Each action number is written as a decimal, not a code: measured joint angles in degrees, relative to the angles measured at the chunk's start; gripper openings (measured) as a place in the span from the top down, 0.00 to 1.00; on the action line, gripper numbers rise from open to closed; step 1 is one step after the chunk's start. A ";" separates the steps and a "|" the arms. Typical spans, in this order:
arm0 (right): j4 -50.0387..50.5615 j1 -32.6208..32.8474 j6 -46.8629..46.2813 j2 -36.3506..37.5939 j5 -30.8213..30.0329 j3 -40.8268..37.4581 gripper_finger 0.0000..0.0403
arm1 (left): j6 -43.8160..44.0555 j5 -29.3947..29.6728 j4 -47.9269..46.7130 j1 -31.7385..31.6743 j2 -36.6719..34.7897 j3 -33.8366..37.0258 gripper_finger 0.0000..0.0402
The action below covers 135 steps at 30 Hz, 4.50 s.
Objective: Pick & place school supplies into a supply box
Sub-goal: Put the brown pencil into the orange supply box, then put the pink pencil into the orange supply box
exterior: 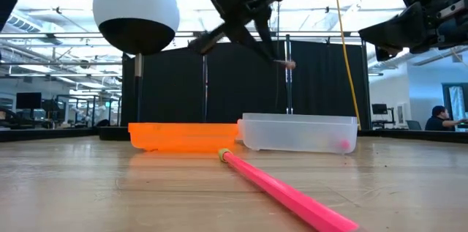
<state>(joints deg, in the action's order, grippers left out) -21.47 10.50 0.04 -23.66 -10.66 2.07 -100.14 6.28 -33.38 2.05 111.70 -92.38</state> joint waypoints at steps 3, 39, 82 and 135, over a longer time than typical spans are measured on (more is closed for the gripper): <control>0.05 0.00 1.38 -0.01 0.00 0.00 1.00 | -0.65 -5.80 2.41 -3.75 0.00 0.00 0.95; 2.78 0.00 -2.41 -3.06 -0.02 -0.02 1.00 | -4.25 -13.43 0.53 -13.66 10.09 -0.02 0.94; 0.61 -0.02 -3.45 -3.91 0.22 0.02 1.00 | 36.95 -18.93 -16.44 -11.76 -11.58 1.70 0.91; 7.59 12.64 -11.94 -39.96 -5.15 33.80 1.00 | 100.63 -6.20 87.22 -7.77 -57.35 90.68 0.98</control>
<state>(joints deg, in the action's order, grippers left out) -13.88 23.14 -11.90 -63.62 -15.81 35.86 0.49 0.07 53.84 -5.72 54.35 -1.69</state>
